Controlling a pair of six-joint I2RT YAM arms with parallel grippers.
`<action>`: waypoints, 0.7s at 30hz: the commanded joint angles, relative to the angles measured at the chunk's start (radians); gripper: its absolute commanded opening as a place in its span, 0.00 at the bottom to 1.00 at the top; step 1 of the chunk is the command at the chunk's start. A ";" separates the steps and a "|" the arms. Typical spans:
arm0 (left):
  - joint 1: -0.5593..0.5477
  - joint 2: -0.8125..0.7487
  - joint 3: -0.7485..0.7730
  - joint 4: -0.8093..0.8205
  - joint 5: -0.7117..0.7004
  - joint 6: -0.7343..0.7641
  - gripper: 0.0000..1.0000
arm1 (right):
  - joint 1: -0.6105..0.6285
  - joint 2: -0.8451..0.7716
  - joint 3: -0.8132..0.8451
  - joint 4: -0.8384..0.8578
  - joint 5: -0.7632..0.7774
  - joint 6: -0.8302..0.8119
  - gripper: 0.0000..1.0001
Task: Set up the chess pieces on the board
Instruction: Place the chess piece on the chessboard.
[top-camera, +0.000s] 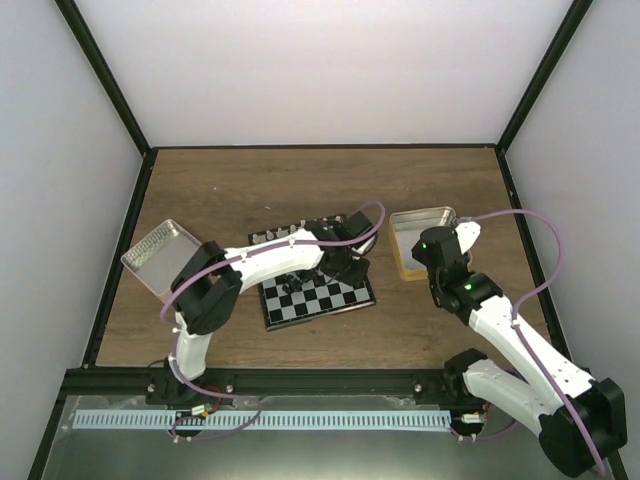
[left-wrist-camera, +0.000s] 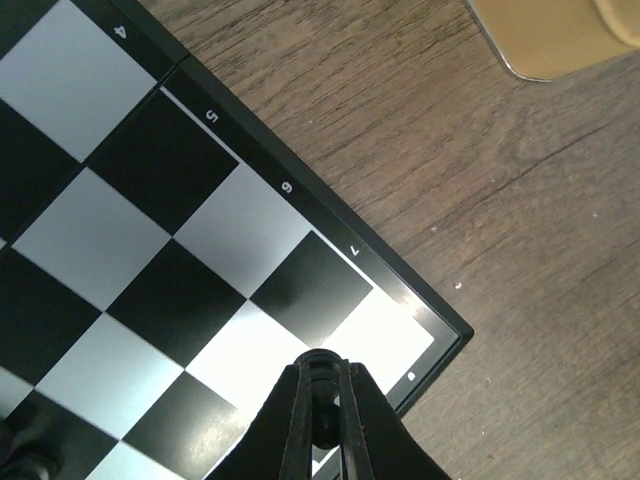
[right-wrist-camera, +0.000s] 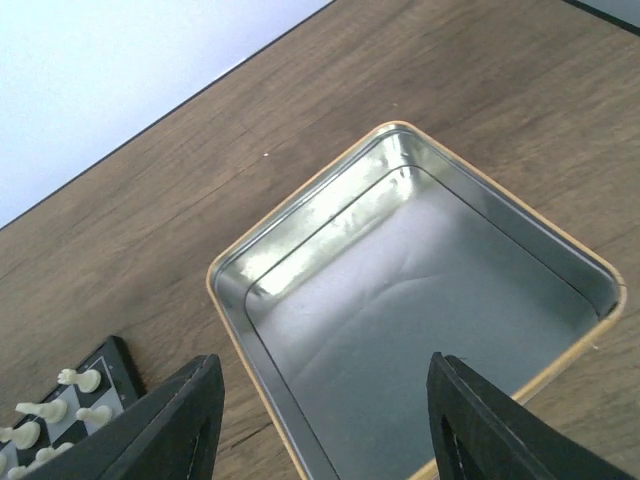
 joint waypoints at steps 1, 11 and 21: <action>-0.012 0.059 0.073 -0.073 -0.029 0.016 0.04 | -0.007 -0.029 -0.006 -0.036 0.079 0.043 0.58; -0.014 0.143 0.150 -0.106 -0.024 0.027 0.04 | -0.007 -0.026 -0.017 -0.018 0.068 0.032 0.59; -0.022 0.166 0.164 -0.075 0.040 0.041 0.05 | -0.007 -0.028 -0.027 -0.005 0.057 0.029 0.59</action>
